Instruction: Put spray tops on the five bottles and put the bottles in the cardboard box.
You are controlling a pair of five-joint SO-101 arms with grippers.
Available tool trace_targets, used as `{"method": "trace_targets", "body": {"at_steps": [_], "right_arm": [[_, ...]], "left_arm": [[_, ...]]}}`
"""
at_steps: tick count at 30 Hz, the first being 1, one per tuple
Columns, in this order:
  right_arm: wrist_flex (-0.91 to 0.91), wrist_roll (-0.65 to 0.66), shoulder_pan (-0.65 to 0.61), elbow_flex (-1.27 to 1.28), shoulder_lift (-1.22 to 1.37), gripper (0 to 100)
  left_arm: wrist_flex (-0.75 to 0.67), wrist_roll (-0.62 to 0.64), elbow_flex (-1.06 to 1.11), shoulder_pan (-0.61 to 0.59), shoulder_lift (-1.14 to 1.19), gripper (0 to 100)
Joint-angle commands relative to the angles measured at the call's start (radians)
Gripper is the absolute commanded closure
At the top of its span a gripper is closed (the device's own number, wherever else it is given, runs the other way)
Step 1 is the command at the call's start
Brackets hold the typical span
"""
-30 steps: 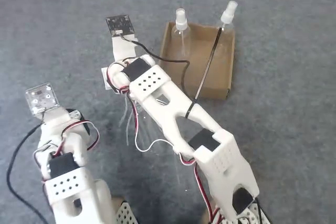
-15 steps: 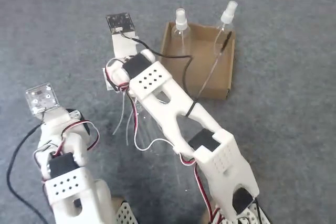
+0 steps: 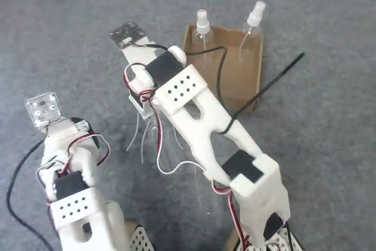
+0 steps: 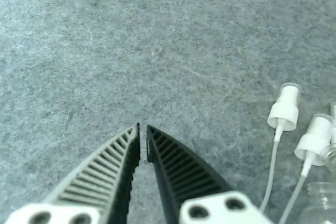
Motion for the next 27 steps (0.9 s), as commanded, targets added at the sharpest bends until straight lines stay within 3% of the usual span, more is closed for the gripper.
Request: {"method": "trace_targets", "body": {"at_steps": [1,9,16,21,27], "right_arm": [[0.047,0.066,0.013,0.101,-0.186,74.9],[0.024,0.209,0.087,0.620,-0.506,74.6],[-0.216,0.249,0.220,1.076,-0.746,74.6],[-0.367,0.258,0.208,1.326,-0.852,74.6],[-0.443,0.256,0.104,1.468,-0.934,74.5]], "left_arm": [[-0.025,0.008,-0.024,-0.002,-0.008,99],[-0.025,0.009,-0.024,-0.002,-0.008,99],[-0.025,0.009,-0.024,0.000,-0.008,99],[-0.025,0.008,-0.024,0.008,-0.008,99],[-0.028,0.005,-0.013,0.035,-0.008,99]]}}
